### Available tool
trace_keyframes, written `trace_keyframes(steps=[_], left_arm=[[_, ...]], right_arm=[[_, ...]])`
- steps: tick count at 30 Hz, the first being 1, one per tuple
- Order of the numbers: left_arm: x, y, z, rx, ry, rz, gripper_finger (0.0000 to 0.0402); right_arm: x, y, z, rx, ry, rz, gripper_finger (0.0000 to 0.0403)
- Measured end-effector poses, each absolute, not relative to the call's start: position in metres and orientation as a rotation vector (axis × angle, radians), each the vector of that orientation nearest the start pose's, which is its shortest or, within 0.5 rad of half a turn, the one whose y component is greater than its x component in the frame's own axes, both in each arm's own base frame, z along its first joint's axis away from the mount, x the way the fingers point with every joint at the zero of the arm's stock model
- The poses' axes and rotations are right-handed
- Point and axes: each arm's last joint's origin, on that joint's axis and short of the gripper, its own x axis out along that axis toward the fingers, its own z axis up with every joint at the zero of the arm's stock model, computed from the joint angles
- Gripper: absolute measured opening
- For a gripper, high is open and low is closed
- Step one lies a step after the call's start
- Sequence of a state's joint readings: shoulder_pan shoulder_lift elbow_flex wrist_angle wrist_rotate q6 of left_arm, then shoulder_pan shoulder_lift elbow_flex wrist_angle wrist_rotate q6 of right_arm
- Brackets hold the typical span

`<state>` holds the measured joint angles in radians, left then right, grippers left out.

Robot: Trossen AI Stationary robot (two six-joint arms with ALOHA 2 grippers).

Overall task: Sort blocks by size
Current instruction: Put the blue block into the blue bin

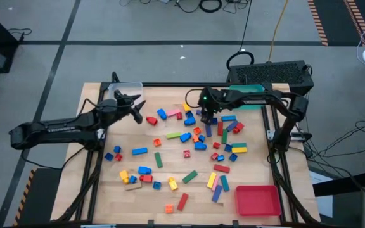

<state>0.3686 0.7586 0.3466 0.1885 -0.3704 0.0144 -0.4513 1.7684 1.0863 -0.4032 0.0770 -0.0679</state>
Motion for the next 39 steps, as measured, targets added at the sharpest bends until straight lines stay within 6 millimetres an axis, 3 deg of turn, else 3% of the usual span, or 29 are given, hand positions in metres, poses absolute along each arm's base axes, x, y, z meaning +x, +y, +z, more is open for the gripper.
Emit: trace_keyframes(steps=[7, 13, 19, 25, 35, 39], left_arm=[[0.161, 0.085, 0.212, 0.001, 0.263, 0.797, 0.0177], [0.168, 0.092, 0.204, 0.057, 0.318, 0.802, 0.0177], [0.175, 0.095, 0.203, 0.153, 0.316, 0.790, 0.0177], [0.176, 0.099, 0.204, 0.200, 0.314, 0.800, 0.0177], [0.175, 0.099, 0.203, 0.191, 0.322, 0.802, 0.0177], [0.175, 0.098, 0.200, 0.177, 0.346, 0.791, 0.0177]], right_arm=[[0.310, -0.162, 0.154, 0.152, 1.127, -0.438, 0.0261], [0.310, -0.169, 0.137, 0.235, 1.149, -0.404, 0.0262], [0.311, -0.169, 0.136, 0.233, 1.143, -0.402, 0.0246], [0.310, -0.169, 0.138, 0.253, 1.148, -0.416, 0.0191], [0.315, -0.172, 0.152, 0.266, 1.168, -0.421, 0.0037], [0.316, -0.172, 0.162, 0.279, 1.175, -0.430, 0.0034]])
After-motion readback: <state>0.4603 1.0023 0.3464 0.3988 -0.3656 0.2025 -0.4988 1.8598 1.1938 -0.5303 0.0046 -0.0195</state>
